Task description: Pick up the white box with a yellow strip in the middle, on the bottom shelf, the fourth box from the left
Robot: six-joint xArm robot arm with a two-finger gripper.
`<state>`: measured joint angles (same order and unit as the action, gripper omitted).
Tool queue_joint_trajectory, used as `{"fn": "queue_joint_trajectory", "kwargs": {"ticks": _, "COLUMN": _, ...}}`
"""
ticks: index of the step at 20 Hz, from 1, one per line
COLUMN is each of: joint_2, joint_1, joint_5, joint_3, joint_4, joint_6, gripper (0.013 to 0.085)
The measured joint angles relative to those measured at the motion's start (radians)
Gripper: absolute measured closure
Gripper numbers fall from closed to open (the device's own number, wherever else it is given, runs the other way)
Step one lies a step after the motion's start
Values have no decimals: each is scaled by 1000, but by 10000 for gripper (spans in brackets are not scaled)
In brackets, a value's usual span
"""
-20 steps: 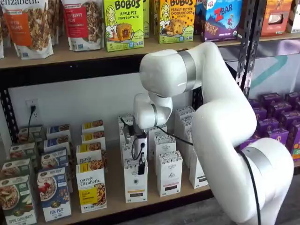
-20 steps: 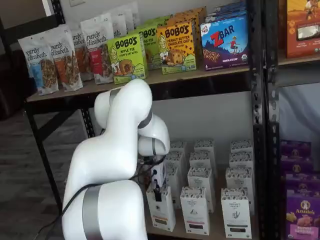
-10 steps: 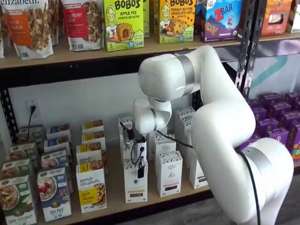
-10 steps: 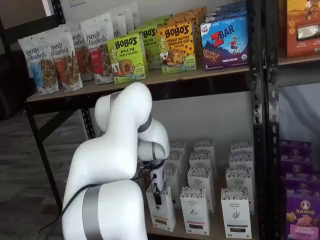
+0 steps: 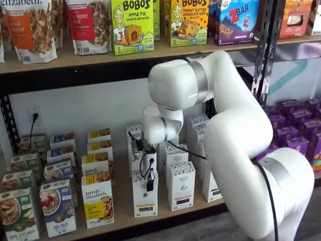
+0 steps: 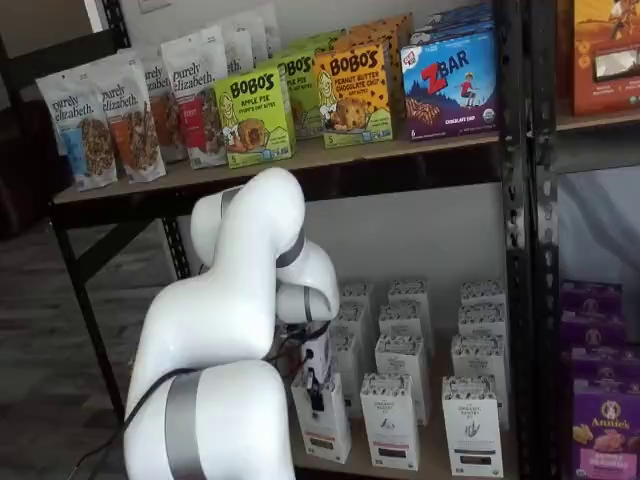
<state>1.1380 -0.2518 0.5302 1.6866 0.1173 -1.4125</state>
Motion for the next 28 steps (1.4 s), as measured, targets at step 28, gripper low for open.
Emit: {"fn": "queue_joint_trajectory", "kwargs": {"ticks": 28, "joint_2": -101, "joint_1": -20, "joint_5": -22, "joint_3": -147, "joint_4": -39, "joint_6": 51, "gripper": 450}}
